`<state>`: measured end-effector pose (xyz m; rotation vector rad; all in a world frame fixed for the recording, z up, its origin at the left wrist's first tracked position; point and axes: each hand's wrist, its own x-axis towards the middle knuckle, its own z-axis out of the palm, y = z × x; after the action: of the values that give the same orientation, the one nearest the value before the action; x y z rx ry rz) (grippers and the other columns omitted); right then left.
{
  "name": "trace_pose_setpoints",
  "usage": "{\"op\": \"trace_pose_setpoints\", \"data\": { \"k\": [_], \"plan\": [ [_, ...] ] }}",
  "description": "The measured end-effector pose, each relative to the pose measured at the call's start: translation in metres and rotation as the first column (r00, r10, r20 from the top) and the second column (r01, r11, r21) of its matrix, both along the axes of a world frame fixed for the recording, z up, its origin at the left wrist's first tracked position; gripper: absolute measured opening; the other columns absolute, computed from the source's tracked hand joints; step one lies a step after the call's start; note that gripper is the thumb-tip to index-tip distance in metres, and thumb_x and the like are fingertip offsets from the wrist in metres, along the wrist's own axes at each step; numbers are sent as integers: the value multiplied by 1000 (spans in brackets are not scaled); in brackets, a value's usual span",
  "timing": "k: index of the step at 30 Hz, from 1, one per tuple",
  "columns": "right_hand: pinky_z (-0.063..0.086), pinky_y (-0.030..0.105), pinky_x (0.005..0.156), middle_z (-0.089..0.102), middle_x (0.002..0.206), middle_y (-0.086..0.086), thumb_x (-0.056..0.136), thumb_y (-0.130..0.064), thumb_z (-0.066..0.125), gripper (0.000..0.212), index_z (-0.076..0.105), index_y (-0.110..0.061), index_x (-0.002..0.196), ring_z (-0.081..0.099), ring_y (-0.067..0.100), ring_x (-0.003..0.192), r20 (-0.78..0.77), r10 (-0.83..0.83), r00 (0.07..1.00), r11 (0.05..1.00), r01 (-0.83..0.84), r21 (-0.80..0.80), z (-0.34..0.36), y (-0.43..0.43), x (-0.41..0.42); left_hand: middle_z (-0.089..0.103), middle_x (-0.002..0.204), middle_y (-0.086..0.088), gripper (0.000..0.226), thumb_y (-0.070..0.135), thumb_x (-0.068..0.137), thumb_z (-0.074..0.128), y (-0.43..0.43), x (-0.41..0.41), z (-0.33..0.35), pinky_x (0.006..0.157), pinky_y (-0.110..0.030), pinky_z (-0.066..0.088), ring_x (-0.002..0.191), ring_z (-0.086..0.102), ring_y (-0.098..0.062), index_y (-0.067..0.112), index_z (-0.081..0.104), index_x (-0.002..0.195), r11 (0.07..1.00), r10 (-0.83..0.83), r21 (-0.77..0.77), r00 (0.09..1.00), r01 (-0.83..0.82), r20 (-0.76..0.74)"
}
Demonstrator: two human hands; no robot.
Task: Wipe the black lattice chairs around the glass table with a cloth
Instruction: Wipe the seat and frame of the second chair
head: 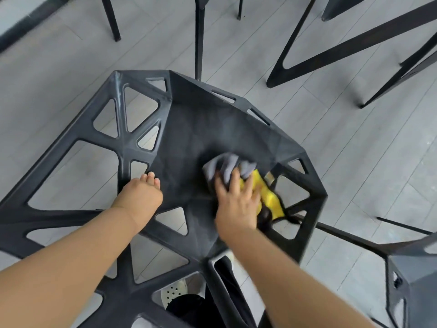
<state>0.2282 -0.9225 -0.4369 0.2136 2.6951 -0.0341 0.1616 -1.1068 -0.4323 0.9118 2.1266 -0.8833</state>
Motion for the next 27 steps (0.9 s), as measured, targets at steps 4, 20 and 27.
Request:
{"op": "trace_pose_setpoints", "data": {
  "k": [4,20,27],
  "plan": [
    [10,63,109,2,157,15,92,-27,49,66,13,-30,148,0,50,138,237,261,936,961,-229,-155,13,-41,51,11,152,-33,66,-5,91,44,-1,1,3,107,-37,33,139,25,-38,-10,6,145,999,34,3,999,-34,28],
    [41,47,89,46,125,13,88,-13,50,40,43,-22,126,42,37,116,142,-250,958,949,213,232,37,149,-88,14,150,-33,62,-9,89,38,-3,-4,2,106,-38,32,138,27,-39,-10,9,144,997,53,55,998,-55,40],
    [39,42,89,49,121,5,83,-39,66,42,51,-23,119,39,32,118,147,-86,985,953,38,301,43,105,-54,10,151,-33,60,-4,93,35,-4,-4,2,110,-39,27,140,22,-40,-11,6,144,995,77,54,995,-81,63]
  ]
}}
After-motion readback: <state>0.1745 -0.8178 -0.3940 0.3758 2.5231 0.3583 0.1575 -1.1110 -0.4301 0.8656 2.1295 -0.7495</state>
